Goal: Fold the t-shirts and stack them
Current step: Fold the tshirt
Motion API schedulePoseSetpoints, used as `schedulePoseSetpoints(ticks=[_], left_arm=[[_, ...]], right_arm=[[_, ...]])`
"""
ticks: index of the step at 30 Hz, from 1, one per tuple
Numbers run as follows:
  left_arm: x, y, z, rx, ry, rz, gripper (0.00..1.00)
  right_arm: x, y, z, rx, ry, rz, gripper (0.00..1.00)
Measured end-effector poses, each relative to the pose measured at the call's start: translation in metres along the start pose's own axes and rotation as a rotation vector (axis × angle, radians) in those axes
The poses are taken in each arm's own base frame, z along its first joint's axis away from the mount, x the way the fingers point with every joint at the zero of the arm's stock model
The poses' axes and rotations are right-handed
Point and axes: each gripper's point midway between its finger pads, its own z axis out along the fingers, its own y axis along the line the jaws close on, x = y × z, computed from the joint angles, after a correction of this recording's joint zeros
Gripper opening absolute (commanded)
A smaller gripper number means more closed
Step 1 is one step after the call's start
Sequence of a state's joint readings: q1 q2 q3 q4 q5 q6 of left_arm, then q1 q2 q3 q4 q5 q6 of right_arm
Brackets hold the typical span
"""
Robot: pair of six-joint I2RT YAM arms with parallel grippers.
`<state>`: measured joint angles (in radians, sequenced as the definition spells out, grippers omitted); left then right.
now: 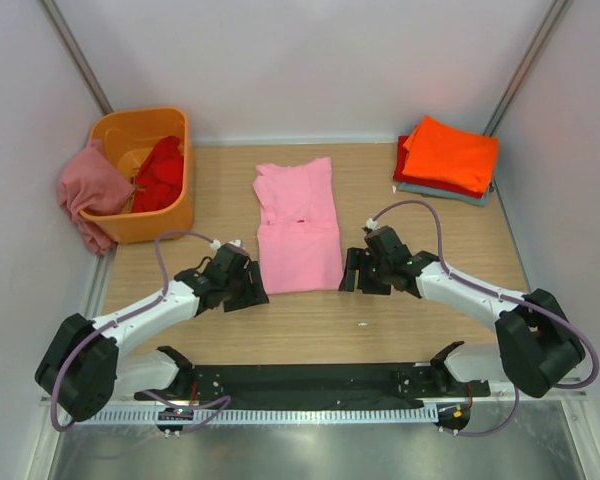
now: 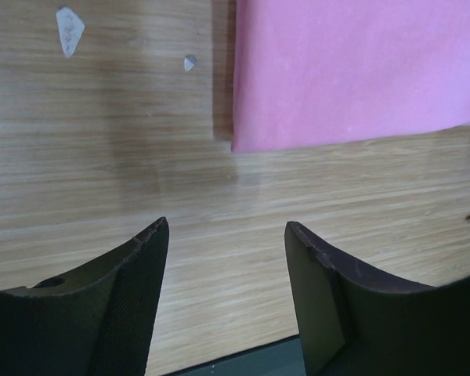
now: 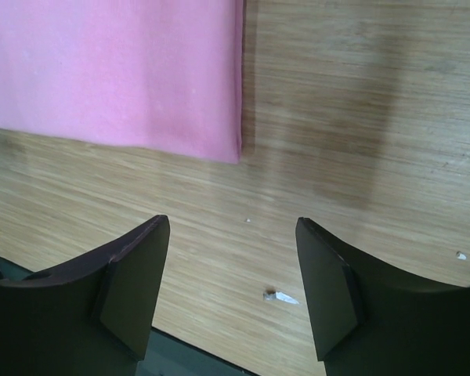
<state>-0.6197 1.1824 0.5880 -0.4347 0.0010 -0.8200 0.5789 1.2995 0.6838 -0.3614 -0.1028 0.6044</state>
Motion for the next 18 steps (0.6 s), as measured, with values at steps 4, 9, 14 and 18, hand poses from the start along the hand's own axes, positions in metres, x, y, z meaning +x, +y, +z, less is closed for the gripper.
schedulePoseSetpoints(ticks=[4,9,14,18], left_arm=[[-0.004,-0.001,0.006,0.018,-0.039,-0.015,0.60],[-0.010,-0.002,0.011,0.032,-0.080,-0.023,0.64],[-0.015,-0.006,0.013,0.058,-0.118,-0.038,0.70],[-0.020,-0.010,0.015,0.072,-0.133,-0.041,0.69]], right_arm=[[-0.003,-0.001,0.007,-0.011,-0.018,0.016,0.67],[0.001,-0.004,0.026,-0.017,-0.004,0.048,0.65],[-0.006,0.004,0.035,-0.062,-0.029,0.067,0.57],[-0.010,0.010,0.041,-0.097,-0.042,0.079,0.50]])
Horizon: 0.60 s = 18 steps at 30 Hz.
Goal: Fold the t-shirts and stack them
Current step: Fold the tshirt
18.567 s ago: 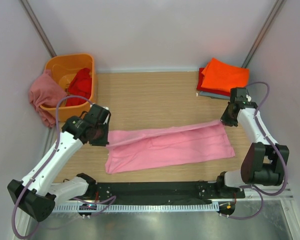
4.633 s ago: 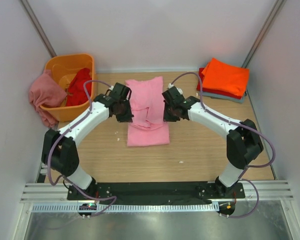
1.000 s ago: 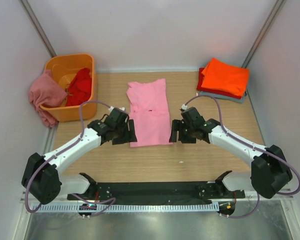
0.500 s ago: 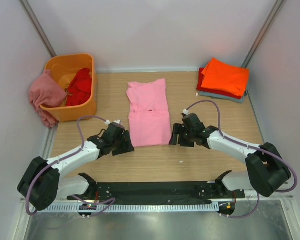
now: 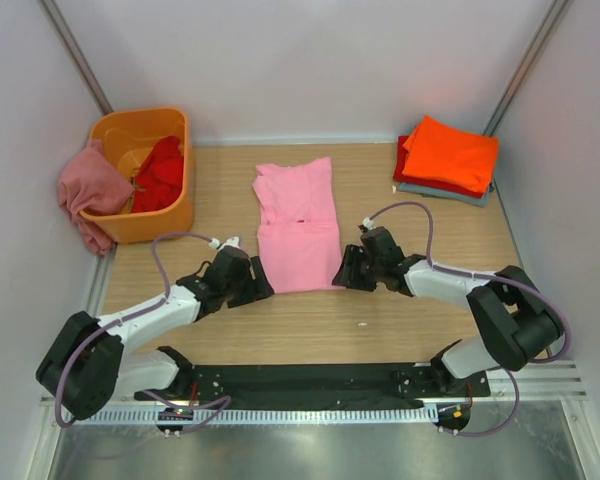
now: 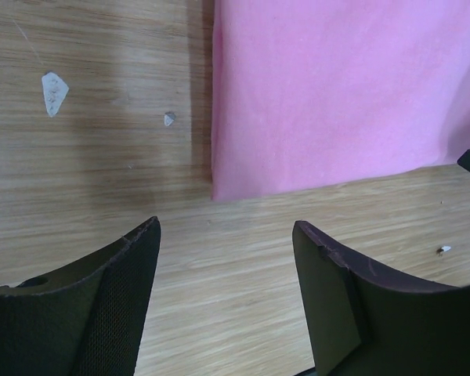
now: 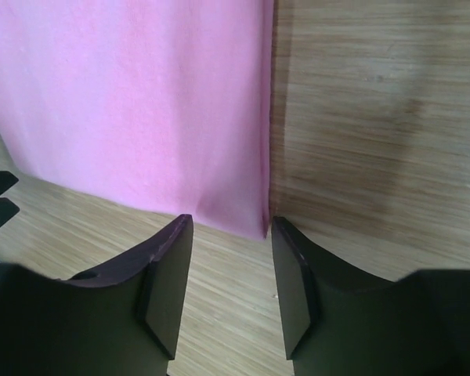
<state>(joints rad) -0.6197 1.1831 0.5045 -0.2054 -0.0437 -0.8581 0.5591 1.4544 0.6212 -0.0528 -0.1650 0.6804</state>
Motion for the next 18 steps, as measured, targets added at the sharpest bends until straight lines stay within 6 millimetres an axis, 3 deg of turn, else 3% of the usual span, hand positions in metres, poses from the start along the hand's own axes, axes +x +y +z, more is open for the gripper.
schedulePoseSetpoints(ticks=[11,18], left_arm=[[-0.003,-0.004,0.016,0.026,-0.026,-0.010,0.62],[-0.006,-0.009,0.026,0.041,-0.039,-0.030,0.38]], right_arm=[[0.001,0.001,0.004,-0.014,0.001,0.010,0.35],[0.003,0.000,0.005,-0.012,0.007,0.011,0.27]])
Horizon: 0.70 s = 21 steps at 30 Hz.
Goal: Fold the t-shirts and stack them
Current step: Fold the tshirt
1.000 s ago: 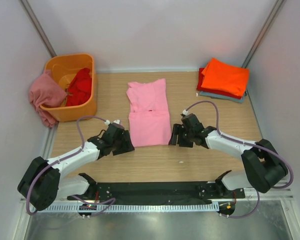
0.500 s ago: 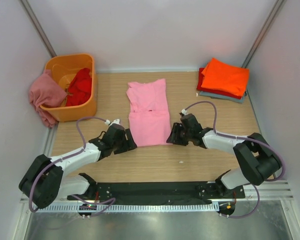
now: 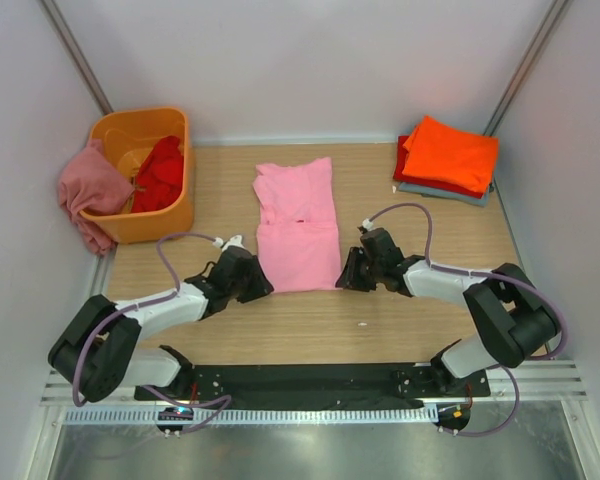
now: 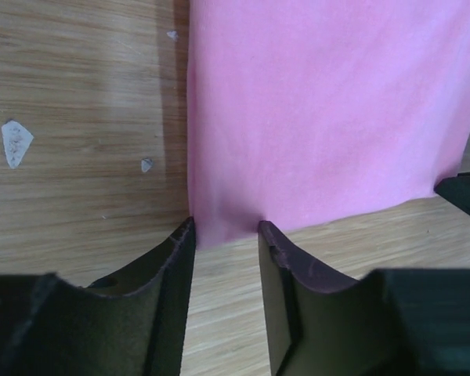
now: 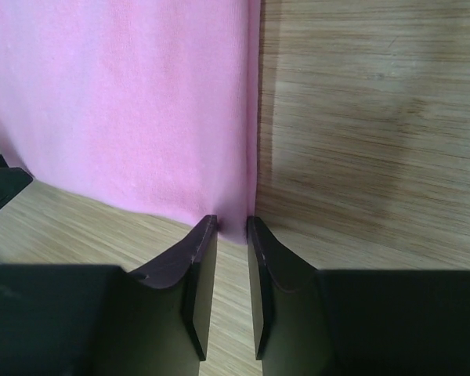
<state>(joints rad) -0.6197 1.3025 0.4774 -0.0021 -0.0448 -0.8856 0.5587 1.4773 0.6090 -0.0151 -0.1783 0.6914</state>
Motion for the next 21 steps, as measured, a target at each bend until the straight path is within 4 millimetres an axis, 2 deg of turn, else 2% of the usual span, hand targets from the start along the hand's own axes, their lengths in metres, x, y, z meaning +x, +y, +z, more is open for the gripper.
schedulePoseSetpoints(ticks=[2,5,6,10,16,21], left_arm=[[0.001,0.002,0.000,-0.001,0.000,0.000,0.35],[0.002,0.004,0.000,-0.005,-0.004,-0.002,0.26],[0.003,0.005,0.000,-0.006,-0.004,-0.002,0.18],[0.006,0.008,0.000,-0.015,0.004,0.000,0.00],[0.008,0.009,-0.002,-0.014,0.015,0.004,0.00],[0.008,0.006,-0.017,0.000,0.021,0.003,0.00]], right_arm=[[0.000,0.000,0.000,0.001,0.002,0.000,0.21],[0.002,-0.001,0.001,0.003,0.005,0.001,0.15],[0.002,-0.002,0.001,0.005,0.006,0.001,0.13],[0.004,-0.002,0.001,0.004,0.013,0.003,0.06],[0.008,-0.002,-0.002,0.001,0.029,0.008,0.01],[0.013,0.000,-0.019,-0.003,0.037,0.017,0.01]])
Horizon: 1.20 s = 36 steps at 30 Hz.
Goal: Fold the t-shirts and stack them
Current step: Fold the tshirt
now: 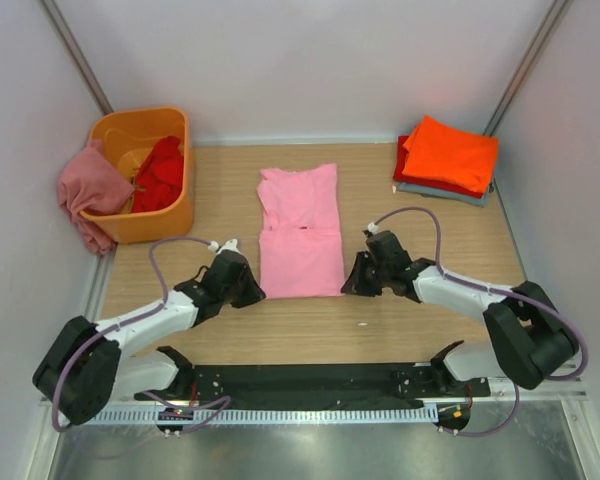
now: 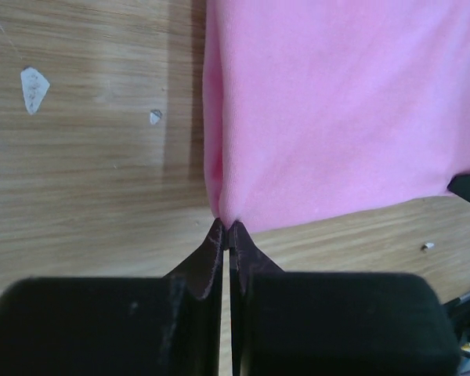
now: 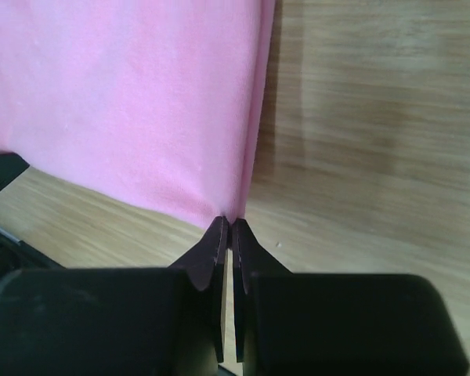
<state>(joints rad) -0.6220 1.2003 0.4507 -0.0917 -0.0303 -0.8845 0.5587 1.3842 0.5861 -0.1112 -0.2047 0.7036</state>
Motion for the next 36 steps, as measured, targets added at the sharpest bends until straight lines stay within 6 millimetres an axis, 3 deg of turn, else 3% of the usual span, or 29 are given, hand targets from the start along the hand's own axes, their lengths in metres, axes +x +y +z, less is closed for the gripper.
schedulePoseSetpoints(ticks=[8,13,16,21,26,30,36], left_arm=[[-0.009,-0.021,-0.052,0.069,-0.018,0.010,0.00],[-0.023,-0.039,-0.098,0.093,-0.024,0.012,0.00],[-0.038,-0.055,-0.124,0.110,-0.037,0.017,0.00],[-0.064,-0.078,-0.153,0.113,-0.064,0.034,0.01],[-0.079,-0.086,-0.150,0.066,-0.063,0.073,0.02],[-0.082,-0.088,-0.133,0.015,-0.027,0.102,0.02],[-0.093,-0.085,-0.107,-0.042,0.012,0.117,0.02]], right_arm=[[0.011,0.021,-0.049,-0.037,-0.031,-0.022,0.01],[0.024,0.041,-0.083,-0.056,-0.034,-0.038,0.01],[0.016,0.055,-0.106,-0.069,-0.068,-0.032,0.01],[-0.022,0.082,-0.142,-0.063,-0.175,-0.039,0.01],[-0.060,0.095,-0.150,0.012,-0.246,-0.080,0.01],[-0.079,0.082,-0.135,0.090,-0.243,-0.086,0.01],[-0.089,0.058,-0.109,0.169,-0.185,-0.078,0.01]])
